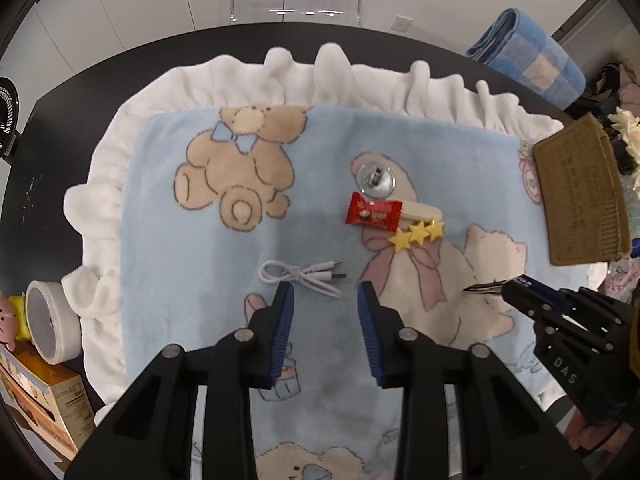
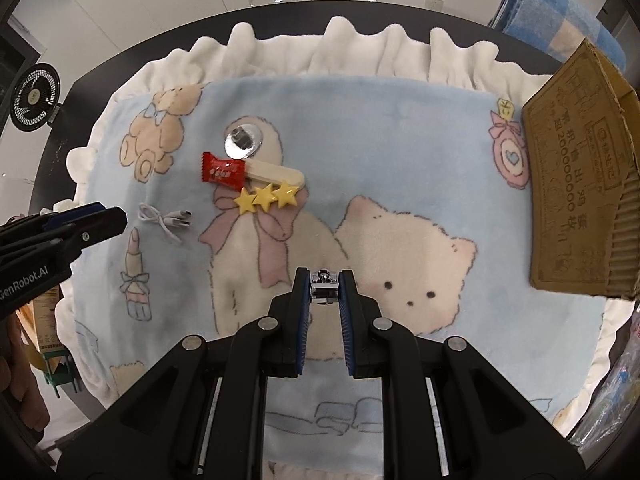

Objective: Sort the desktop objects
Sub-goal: 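Lower the left tool onto the white USB cable and close it while the right tool holds the clipper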

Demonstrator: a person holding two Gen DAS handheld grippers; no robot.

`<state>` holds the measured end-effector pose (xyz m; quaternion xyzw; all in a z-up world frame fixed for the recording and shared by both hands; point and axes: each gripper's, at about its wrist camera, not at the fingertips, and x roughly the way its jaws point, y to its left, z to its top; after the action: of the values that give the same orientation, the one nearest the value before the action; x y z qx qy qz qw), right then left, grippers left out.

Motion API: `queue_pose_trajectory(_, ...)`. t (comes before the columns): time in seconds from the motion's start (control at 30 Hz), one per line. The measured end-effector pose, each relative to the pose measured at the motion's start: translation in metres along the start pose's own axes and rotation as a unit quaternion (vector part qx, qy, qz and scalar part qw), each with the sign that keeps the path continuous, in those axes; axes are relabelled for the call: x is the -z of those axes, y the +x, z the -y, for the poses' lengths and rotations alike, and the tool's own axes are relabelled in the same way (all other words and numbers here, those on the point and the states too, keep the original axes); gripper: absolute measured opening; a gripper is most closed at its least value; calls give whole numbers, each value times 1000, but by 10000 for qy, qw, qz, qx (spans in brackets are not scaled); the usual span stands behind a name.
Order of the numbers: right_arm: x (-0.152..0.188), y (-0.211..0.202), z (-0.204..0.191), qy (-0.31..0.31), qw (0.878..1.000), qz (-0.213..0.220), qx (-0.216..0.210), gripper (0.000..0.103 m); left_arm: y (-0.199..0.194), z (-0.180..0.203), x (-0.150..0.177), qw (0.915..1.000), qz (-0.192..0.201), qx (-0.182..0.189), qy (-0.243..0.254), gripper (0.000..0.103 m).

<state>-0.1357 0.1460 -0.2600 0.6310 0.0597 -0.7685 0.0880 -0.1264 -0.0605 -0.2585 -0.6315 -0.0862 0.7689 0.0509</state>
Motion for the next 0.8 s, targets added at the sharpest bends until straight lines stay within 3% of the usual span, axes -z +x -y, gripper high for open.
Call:
queue_pose_trajectory(0.4,-6,11,-1,12,9998,186,-33,14,52,4,-13,9998,-207,-31,-52,33)
queue_pose_trajectory(0.53,-7,12,2,48,9999,125,-85,14,61,12,-16,9990,-387,-211,-63,45)
queue_pose_trajectory(0.77,-6,13,5,98,9997,49,-202,15,76,14,-16,9977,-562,-308,-202,45)
queue_pose_trajectory(0.8,-6,13,5,102,9997,45,-213,15,78,13,-16,9975,-584,-354,-204,38)
